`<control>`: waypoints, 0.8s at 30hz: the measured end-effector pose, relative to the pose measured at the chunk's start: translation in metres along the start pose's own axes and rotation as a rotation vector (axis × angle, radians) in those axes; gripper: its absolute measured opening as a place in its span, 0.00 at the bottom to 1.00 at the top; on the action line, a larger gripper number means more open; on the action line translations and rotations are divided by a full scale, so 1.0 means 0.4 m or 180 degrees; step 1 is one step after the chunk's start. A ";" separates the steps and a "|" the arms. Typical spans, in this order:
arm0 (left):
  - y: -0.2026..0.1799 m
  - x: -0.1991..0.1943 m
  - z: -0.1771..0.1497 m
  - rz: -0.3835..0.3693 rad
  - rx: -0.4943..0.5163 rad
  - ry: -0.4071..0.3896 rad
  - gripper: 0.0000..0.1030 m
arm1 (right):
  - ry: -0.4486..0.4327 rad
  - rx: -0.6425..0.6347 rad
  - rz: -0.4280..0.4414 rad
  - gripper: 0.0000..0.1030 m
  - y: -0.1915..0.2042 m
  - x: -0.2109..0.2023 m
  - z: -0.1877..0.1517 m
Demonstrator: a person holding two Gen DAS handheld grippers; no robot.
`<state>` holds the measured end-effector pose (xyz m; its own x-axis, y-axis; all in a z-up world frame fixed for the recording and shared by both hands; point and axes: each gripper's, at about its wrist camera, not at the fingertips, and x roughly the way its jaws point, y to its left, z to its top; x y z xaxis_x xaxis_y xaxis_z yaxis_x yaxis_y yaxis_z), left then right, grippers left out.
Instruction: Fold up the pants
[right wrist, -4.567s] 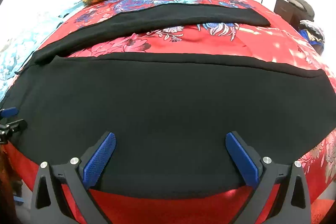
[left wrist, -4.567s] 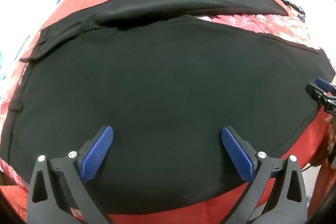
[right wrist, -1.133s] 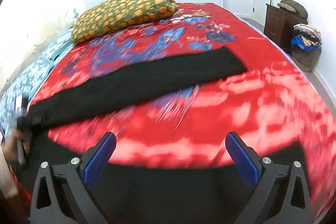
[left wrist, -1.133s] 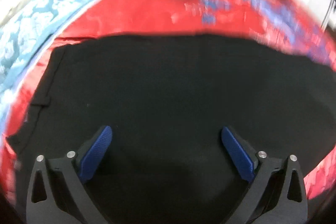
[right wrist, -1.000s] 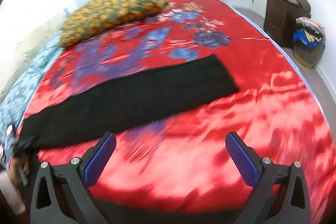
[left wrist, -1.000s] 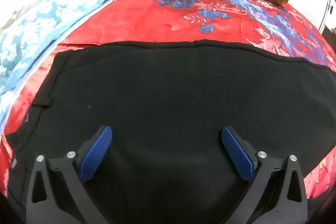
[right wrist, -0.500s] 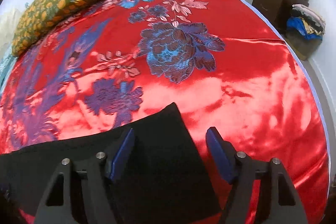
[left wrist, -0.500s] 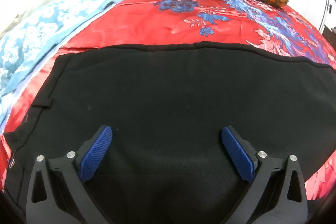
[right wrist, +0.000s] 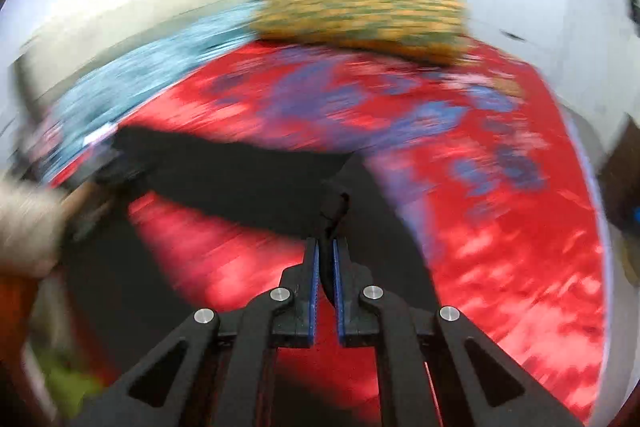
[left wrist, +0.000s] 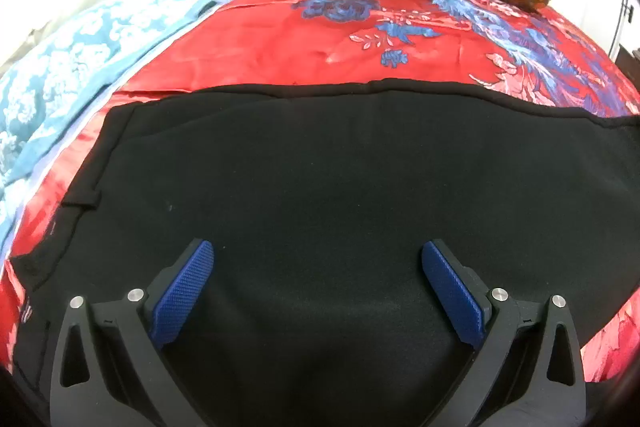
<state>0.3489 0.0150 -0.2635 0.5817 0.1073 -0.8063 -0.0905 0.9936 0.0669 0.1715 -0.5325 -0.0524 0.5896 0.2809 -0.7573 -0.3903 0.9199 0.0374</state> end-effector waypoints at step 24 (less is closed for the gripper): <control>0.095 -0.486 -0.312 -0.0783 0.0026 0.0035 0.99 | -0.0771 0.2250 0.0537 0.99 0.530 -0.008 -0.275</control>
<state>0.1316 0.0275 -0.1774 0.5766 -0.1382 -0.8053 0.0592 0.9901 -0.1275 0.0091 -0.3685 -0.1139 0.7325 0.4102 -0.5433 0.0085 0.7925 0.6098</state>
